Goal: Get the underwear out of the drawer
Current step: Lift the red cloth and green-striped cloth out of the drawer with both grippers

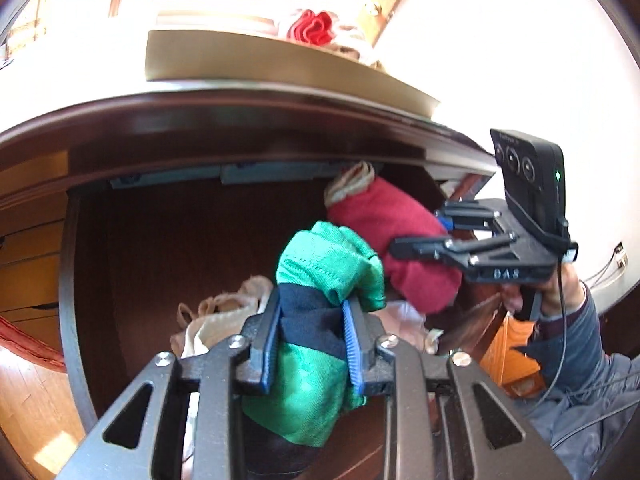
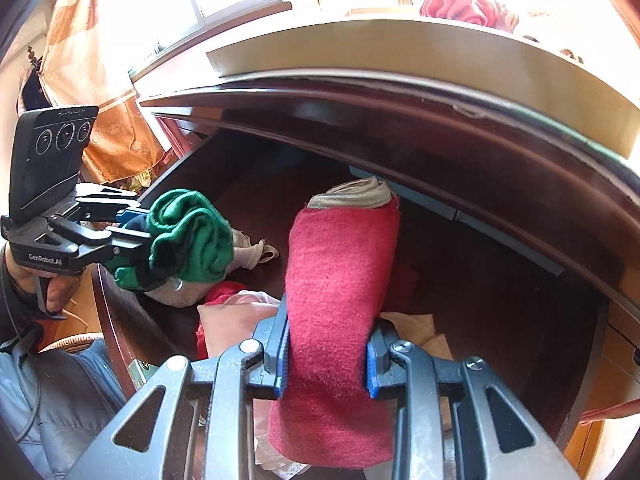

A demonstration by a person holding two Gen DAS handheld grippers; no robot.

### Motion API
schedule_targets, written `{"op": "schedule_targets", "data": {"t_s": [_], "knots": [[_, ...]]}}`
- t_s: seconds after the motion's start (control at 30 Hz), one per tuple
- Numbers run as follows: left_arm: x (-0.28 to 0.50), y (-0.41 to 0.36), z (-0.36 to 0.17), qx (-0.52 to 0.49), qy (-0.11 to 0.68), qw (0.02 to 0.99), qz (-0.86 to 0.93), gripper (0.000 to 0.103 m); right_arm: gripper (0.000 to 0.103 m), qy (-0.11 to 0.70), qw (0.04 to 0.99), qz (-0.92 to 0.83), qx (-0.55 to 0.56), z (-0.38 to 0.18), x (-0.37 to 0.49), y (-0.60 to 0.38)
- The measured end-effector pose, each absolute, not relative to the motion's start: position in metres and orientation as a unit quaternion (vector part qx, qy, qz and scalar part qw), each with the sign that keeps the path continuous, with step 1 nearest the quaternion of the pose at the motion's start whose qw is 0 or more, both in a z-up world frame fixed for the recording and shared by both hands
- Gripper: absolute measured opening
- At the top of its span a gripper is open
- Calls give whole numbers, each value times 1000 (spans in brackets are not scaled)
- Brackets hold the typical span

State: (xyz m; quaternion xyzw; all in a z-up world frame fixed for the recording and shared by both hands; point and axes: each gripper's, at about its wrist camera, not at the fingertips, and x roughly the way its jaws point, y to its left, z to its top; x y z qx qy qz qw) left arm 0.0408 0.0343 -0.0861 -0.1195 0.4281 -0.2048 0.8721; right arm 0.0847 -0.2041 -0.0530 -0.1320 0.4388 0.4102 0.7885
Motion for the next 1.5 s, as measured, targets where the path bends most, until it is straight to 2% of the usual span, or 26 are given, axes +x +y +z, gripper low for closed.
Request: {"op": "schedule_targets", "data": {"t_s": [0.83, 1.5], "knots": [[29, 34, -89, -154, 320, 924, -143, 26, 31, 377, 812, 429, -119, -38, 56, -229], [16, 40, -84, -163, 294, 933, -129, 26, 31, 311, 844, 422, -110, -21, 32, -253]]}}
